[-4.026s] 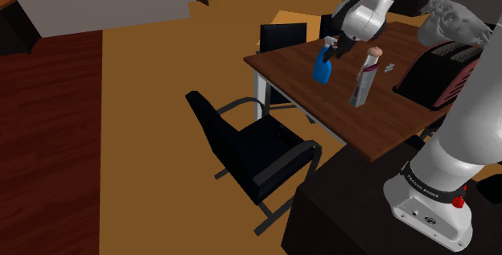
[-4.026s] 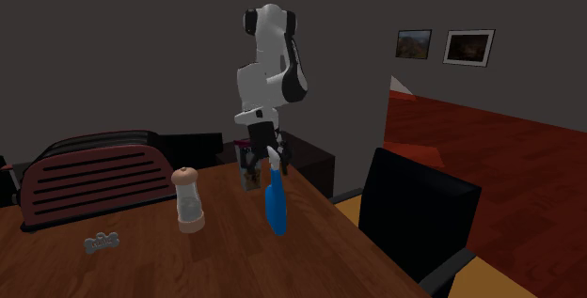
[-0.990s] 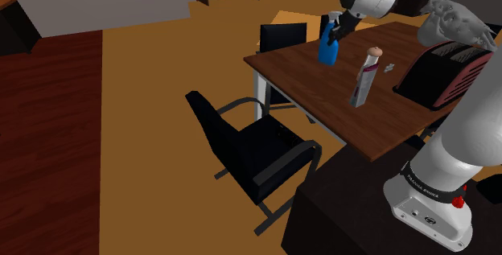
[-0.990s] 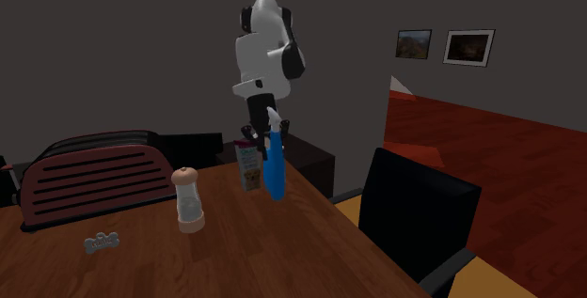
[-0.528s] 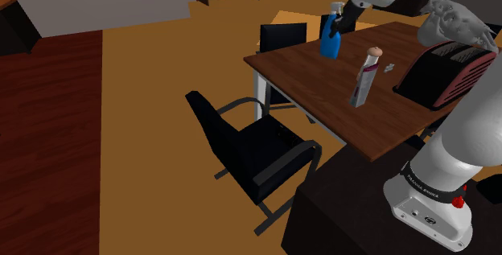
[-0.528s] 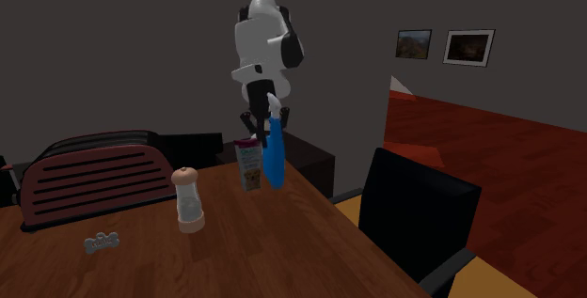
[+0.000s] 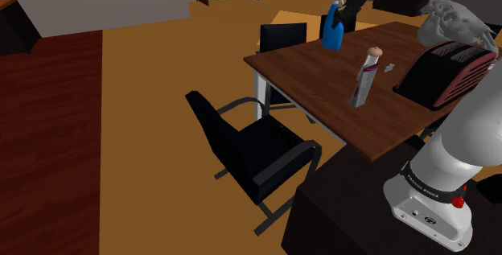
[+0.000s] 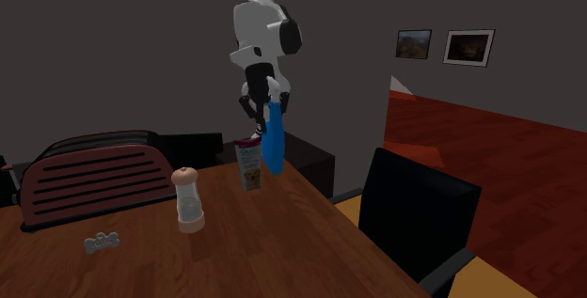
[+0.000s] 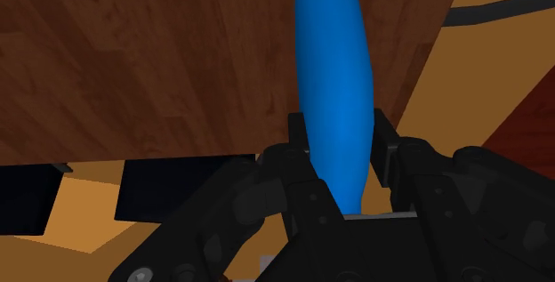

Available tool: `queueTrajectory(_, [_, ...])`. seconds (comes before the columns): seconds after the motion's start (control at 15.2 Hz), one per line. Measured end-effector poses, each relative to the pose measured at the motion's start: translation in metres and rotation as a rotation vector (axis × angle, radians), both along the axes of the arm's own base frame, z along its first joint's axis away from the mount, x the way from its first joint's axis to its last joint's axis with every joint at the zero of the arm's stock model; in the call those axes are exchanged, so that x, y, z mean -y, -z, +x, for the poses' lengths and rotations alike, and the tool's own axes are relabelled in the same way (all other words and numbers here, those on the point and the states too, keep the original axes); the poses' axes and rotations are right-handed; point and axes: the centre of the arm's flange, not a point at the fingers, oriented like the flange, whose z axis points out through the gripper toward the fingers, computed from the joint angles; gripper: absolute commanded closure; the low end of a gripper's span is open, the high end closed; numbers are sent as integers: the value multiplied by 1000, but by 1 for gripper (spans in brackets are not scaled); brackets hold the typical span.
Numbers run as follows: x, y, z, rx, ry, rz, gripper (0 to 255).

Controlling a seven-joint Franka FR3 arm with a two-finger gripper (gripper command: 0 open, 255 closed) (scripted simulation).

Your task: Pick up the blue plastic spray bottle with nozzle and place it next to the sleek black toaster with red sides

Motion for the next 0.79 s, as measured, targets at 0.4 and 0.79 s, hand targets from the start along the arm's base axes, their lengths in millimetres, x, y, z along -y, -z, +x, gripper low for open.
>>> queueTrajectory(0.4, [0,-31,0,0,0,0,255])
queueTrajectory(0.79, [1,-62,0,0,0,0,255])
